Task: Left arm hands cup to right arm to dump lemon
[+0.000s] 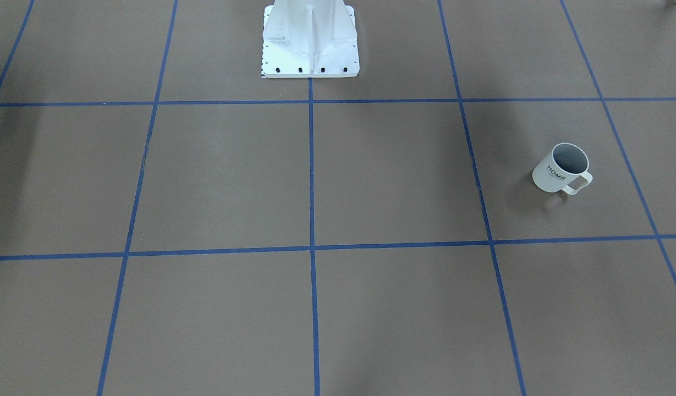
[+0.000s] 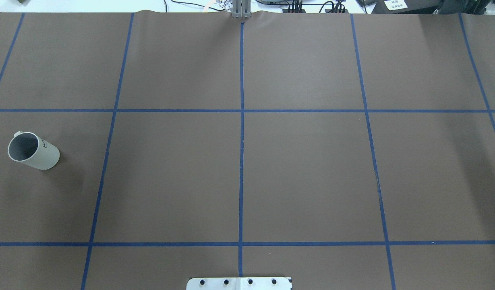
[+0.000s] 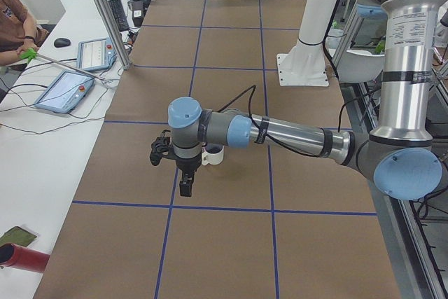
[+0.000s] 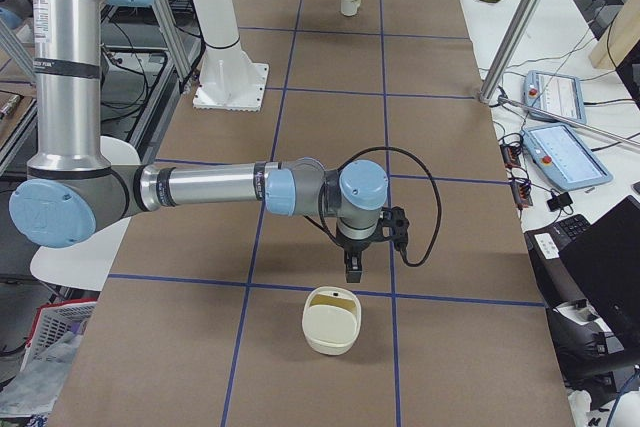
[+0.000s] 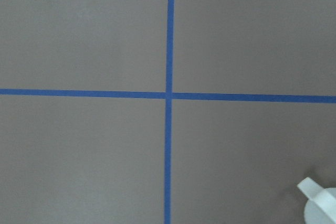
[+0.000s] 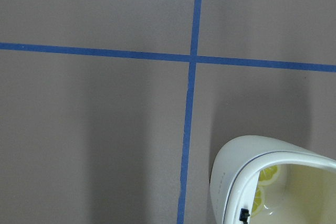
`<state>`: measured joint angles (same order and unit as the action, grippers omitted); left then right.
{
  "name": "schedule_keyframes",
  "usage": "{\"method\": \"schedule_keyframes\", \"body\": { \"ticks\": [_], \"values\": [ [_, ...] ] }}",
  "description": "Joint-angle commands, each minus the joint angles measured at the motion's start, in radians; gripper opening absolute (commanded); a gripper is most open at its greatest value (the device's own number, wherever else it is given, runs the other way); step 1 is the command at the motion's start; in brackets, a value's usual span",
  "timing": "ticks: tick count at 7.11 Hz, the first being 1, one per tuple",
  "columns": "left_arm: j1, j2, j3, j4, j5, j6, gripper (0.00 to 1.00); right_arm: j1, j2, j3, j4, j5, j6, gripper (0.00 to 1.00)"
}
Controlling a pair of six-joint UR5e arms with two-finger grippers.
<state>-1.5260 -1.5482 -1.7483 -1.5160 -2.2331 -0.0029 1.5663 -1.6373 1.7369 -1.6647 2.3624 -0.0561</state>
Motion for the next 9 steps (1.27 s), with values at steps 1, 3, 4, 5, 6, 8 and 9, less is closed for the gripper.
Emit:
{"method": "schedule_keyframes", "body": {
  "ticks": [1, 3, 4, 5, 6, 8, 9],
  "values": [
    [-0.016, 0.020, 0.036, -0.021, -0.019, 0.092, 1.00, 0.000, -0.001, -0.019, 0.026, 0.024, 0.001, 1.00],
    [-0.011, 0.008, 0.035, -0.023, -0.022, 0.083, 1.00, 0.000, -0.001, -0.023, 0.026, 0.029, 0.001, 1.00],
    [-0.013, 0.004, 0.035, -0.023, -0.054, 0.081, 1.00, 0.000, -0.001, -0.031, 0.028, 0.029, 0.001, 1.00],
    [-0.011, 0.002, 0.036, -0.023, -0.062, 0.081, 1.00, 0.000, -0.003, -0.034, 0.028, 0.029, -0.001, 1.00],
    [-0.011, 0.002, 0.036, -0.023, -0.062, 0.081, 1.00, 0.000, -0.001, -0.037, 0.028, 0.029, -0.001, 1.00],
    [-0.011, 0.002, 0.035, -0.023, -0.062, 0.081, 1.00, 0.001, -0.003, -0.037, 0.028, 0.028, 0.002, 1.00],
    [-0.011, 0.002, 0.035, -0.021, -0.062, 0.081, 1.00, 0.003, -0.004, -0.037, 0.028, 0.028, 0.001, 1.00]
  ]
}}
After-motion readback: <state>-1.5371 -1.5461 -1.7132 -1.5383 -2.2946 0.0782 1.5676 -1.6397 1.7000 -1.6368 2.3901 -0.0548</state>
